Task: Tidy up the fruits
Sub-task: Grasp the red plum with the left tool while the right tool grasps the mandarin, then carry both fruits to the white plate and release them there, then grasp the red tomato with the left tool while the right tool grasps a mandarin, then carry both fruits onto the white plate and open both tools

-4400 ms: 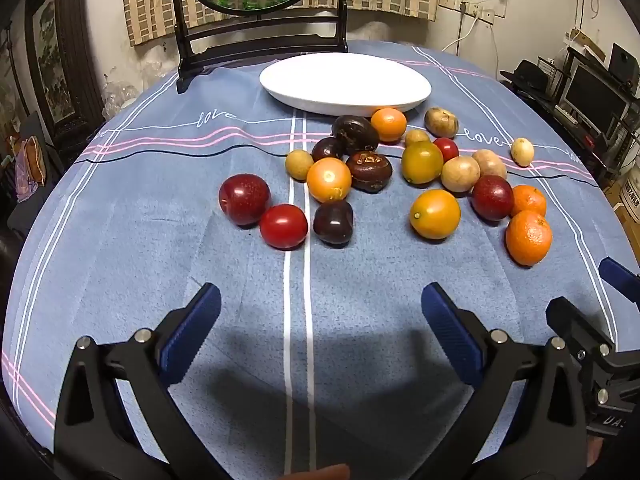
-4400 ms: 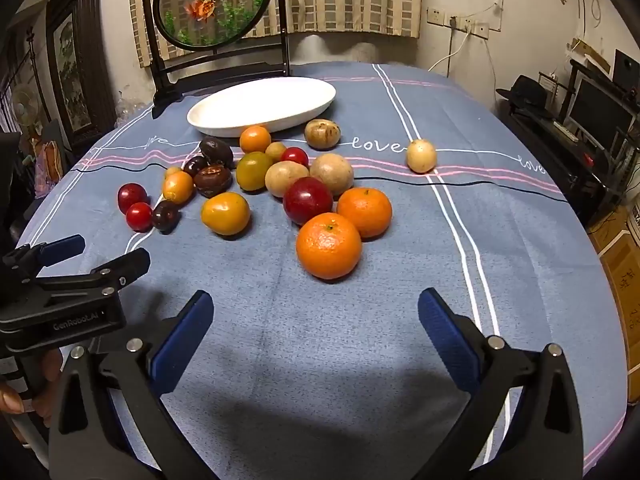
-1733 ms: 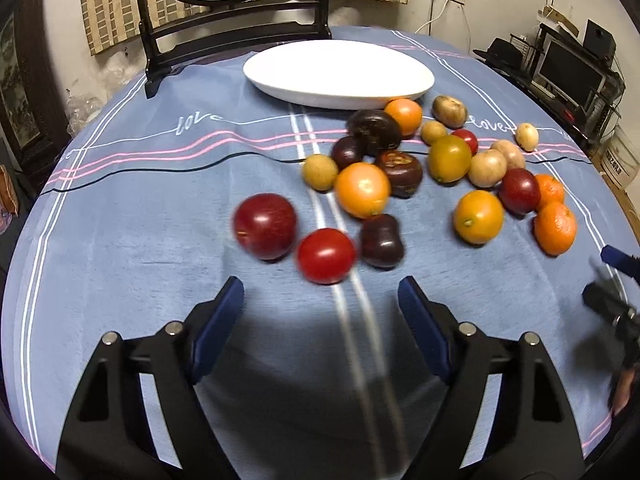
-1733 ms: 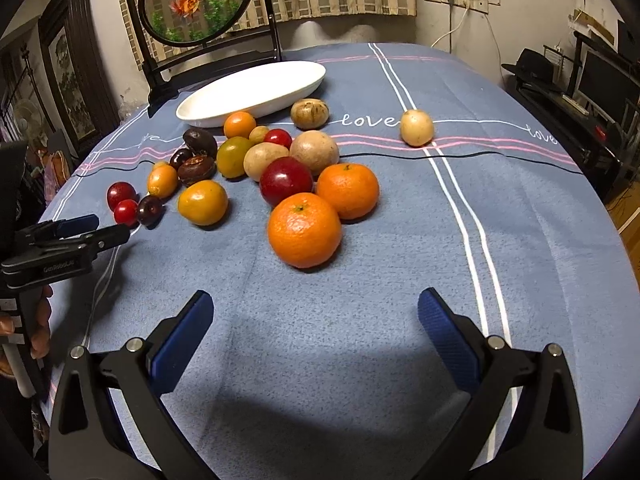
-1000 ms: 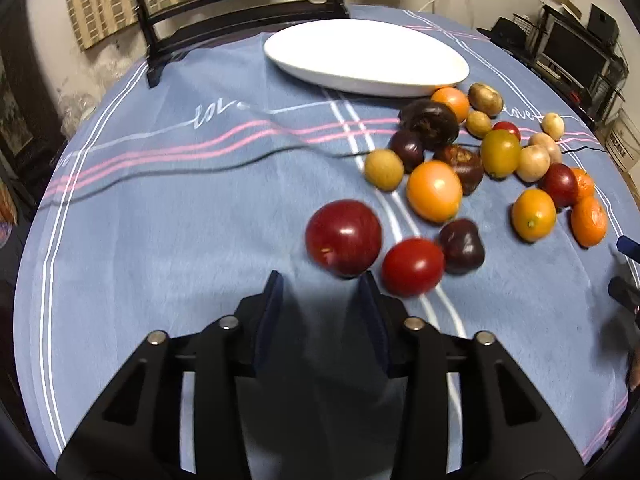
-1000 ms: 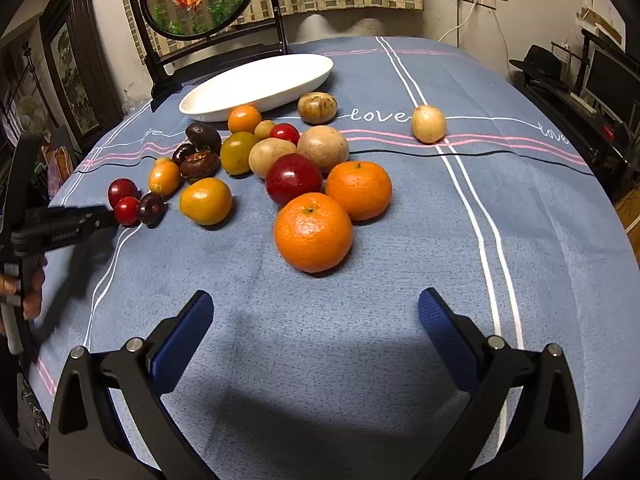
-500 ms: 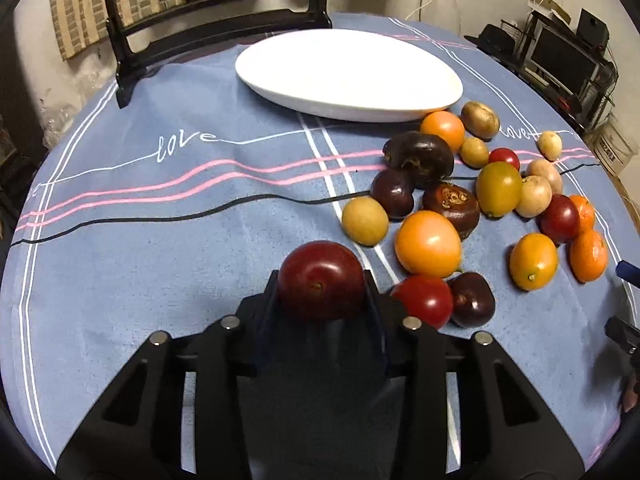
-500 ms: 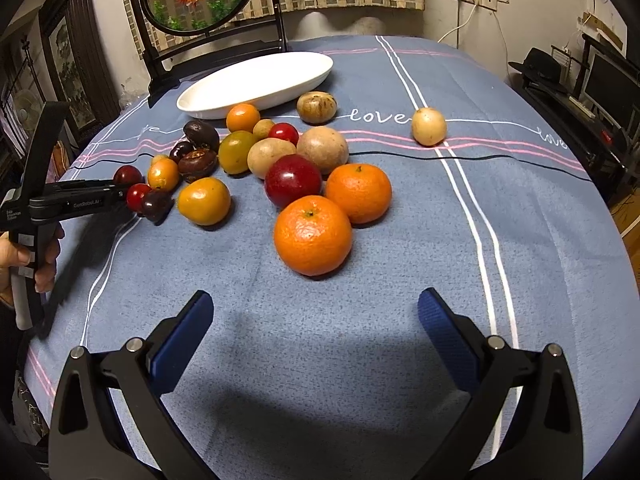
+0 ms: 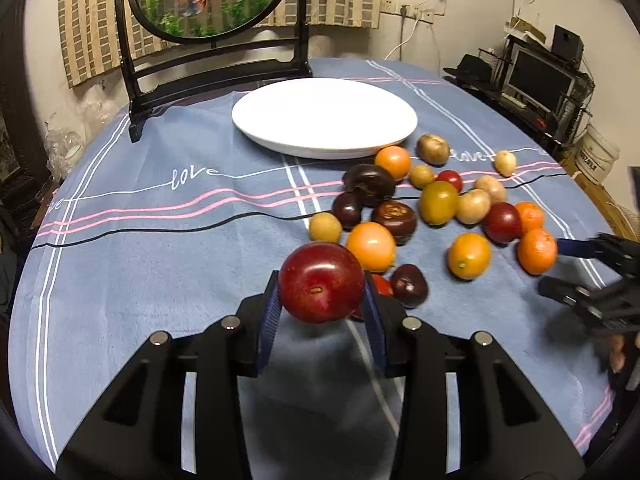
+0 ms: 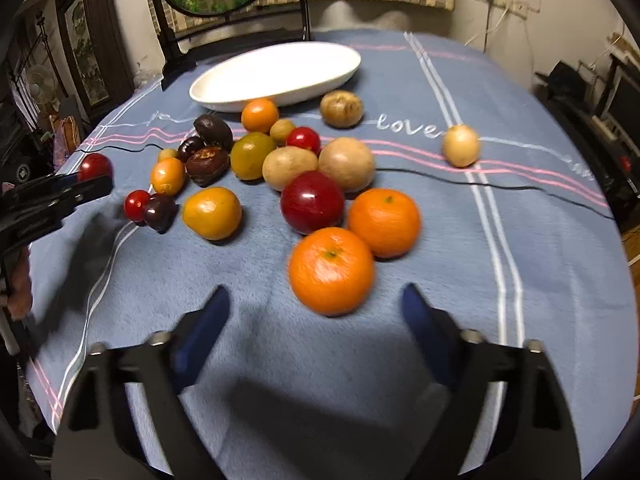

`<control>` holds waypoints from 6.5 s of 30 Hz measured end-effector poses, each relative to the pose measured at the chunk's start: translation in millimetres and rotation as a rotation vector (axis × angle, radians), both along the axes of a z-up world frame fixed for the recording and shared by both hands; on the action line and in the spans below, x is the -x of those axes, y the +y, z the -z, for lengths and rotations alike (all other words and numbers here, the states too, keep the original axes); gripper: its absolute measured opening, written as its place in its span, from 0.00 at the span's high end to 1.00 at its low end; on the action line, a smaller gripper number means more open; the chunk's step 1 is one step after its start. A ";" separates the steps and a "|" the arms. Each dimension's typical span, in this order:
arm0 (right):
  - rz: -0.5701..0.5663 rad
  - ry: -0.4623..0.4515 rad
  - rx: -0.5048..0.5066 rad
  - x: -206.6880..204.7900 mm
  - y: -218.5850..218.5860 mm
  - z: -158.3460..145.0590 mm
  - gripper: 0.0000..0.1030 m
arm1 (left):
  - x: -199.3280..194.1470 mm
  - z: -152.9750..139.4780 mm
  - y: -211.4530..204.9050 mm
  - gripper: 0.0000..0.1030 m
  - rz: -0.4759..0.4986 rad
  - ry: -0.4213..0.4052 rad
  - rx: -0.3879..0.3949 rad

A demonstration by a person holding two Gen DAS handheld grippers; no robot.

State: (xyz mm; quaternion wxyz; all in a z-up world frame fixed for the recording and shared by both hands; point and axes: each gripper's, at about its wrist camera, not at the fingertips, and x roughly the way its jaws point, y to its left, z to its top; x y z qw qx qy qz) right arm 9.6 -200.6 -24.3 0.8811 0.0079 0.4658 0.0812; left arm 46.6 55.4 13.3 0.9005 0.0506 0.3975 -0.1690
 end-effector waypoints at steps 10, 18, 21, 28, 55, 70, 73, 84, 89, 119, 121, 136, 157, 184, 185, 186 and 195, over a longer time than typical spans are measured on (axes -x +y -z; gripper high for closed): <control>0.030 0.000 -0.008 -15.7 -2.6 9.2 0.56 | 12.4 -0.7 -6.9 0.62 0.033 0.005 0.015; -0.028 -0.058 -0.032 2.8 -0.7 -23.3 0.56 | 4.2 -5.9 -14.5 0.62 0.043 0.033 0.002; -0.081 -0.131 -0.012 -10.7 7.1 -58.5 0.56 | -14.3 -19.9 -22.6 0.62 0.060 0.037 0.010; -0.155 -0.182 0.069 -131.7 36.2 -91.3 0.56 | -117.0 -37.6 -51.6 0.62 -0.008 0.054 -0.027; -0.098 -0.096 0.095 -295.9 37.9 -56.2 0.38 | -269.3 -23.3 -49.3 0.23 -0.222 0.106 0.001; -0.072 -0.187 -0.026 -55.9 -29.9 -54.1 0.37 | -62.5 -12.5 -37.1 0.11 -0.062 0.069 0.004; -0.063 -0.186 -0.072 -27.9 -30.7 -42.3 0.37 | -36.5 -0.7 -35.6 0.10 -0.026 0.069 -0.023; -0.051 -0.158 -0.138 15.6 -20.7 -31.2 0.37 | -4.4 22.9 -22.0 0.10 0.051 0.074 -0.075; -0.051 -0.146 -0.159 16.3 -16.6 -26.2 0.37 | -10.0 36.3 -21.1 0.10 0.045 0.098 -0.076; 0.036 -0.109 -0.060 3.4 -24.9 -17.1 0.37 | -21.2 46.0 -30.0 0.69 0.106 0.075 -0.038; 0.045 -0.106 0.031 -3.0 -23.5 -13.9 0.37 | -21.3 47.2 -28.6 0.69 0.105 0.070 -0.023; 0.025 -0.061 0.175 -46.2 -17.5 -0.6 0.57 | -20.4 47.6 -27.3 0.68 0.071 0.070 0.002; -0.058 -0.256 -0.087 -10.2 -17.3 -83.0 0.57 | -12.1 -40.3 -33.4 0.69 0.069 -0.063 0.020; -0.067 -0.034 0.033 -288.9 48.3 -25.0 0.57 | -265.3 27.4 -52.1 0.69 -0.157 0.217 0.015; -0.063 -0.038 0.042 -294.0 48.5 -25.7 0.56 | -270.0 27.1 -50.5 0.69 -0.169 0.217 0.016; -0.062 -0.041 0.047 -297.9 49.1 -26.0 0.56 | -275.7 26.7 -49.4 0.69 -0.182 0.215 0.012; -0.059 -0.103 0.095 -293.6 48.0 -45.0 0.37 | -267.4 -5.4 -59.1 0.38 -0.193 0.071 -0.047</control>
